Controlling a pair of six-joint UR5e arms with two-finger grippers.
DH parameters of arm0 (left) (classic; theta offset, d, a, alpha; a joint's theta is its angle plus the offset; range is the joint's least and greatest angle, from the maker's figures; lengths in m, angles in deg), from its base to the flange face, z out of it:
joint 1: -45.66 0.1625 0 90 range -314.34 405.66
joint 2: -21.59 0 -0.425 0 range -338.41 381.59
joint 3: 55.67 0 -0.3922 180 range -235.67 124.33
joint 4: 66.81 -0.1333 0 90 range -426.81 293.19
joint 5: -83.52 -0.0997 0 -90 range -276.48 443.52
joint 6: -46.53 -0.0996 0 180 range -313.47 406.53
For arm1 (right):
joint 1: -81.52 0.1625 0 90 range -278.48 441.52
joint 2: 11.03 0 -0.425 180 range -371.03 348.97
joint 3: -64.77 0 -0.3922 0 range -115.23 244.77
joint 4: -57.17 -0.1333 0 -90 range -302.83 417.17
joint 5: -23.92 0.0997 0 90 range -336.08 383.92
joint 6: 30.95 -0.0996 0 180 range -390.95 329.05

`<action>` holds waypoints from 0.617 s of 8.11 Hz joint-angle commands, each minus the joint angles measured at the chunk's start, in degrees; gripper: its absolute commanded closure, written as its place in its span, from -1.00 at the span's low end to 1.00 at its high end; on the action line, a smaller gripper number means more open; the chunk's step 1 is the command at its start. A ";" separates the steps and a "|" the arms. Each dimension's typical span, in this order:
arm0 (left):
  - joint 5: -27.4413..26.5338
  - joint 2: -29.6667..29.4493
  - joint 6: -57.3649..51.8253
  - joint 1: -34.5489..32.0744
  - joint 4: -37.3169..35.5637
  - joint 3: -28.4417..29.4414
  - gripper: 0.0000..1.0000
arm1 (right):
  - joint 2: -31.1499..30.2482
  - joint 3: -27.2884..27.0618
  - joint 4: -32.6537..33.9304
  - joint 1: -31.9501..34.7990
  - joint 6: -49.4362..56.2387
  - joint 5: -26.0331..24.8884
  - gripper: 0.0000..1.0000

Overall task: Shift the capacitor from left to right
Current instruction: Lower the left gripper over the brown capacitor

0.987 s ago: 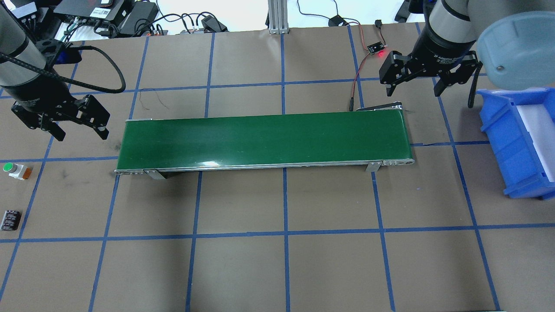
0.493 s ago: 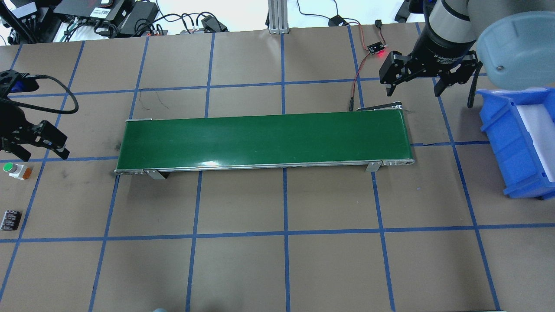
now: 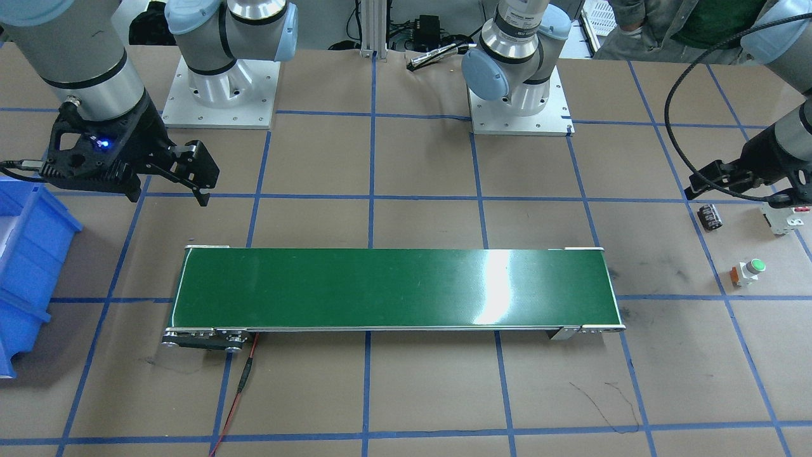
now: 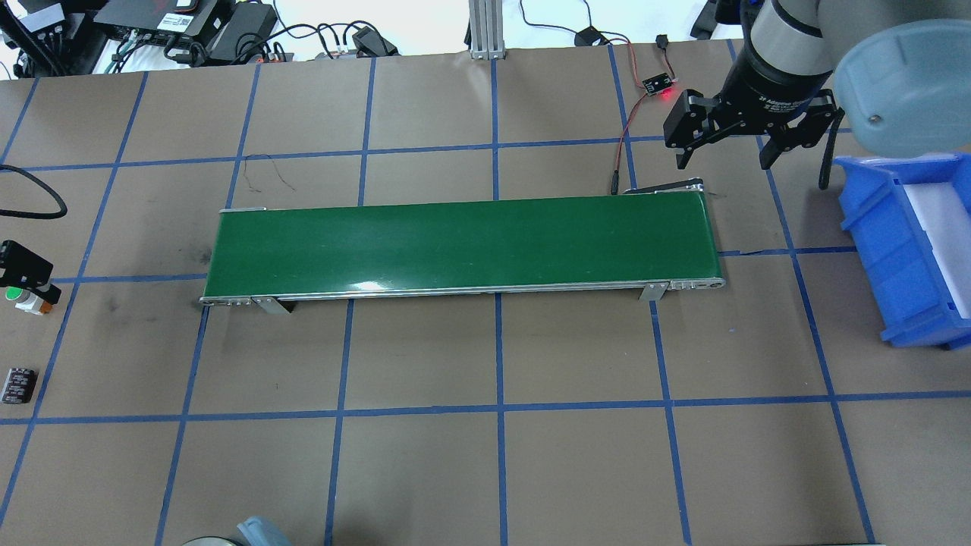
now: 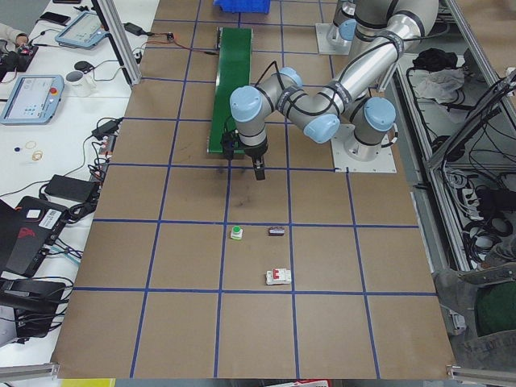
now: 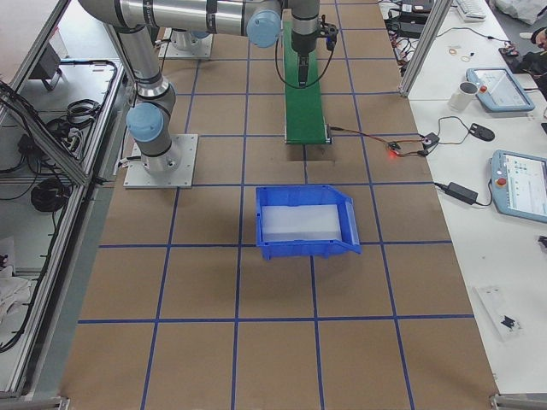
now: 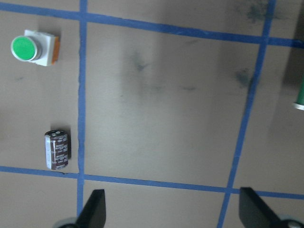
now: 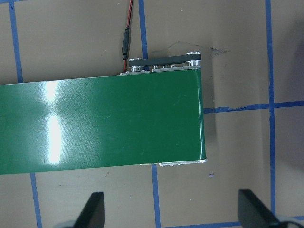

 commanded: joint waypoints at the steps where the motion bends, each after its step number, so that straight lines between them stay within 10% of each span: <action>1: -0.84 -3.96 0.27 4.28 -4.01 0.04 -1.00 | -0.03 0.17 0.19 0.00 0.20 -0.02 -1.00; 5: -4.71 -4.23 10.82 4.81 -1.23 0.04 -1.00 | -0.03 0.09 0.19 0.00 -0.06 0.07 -1.00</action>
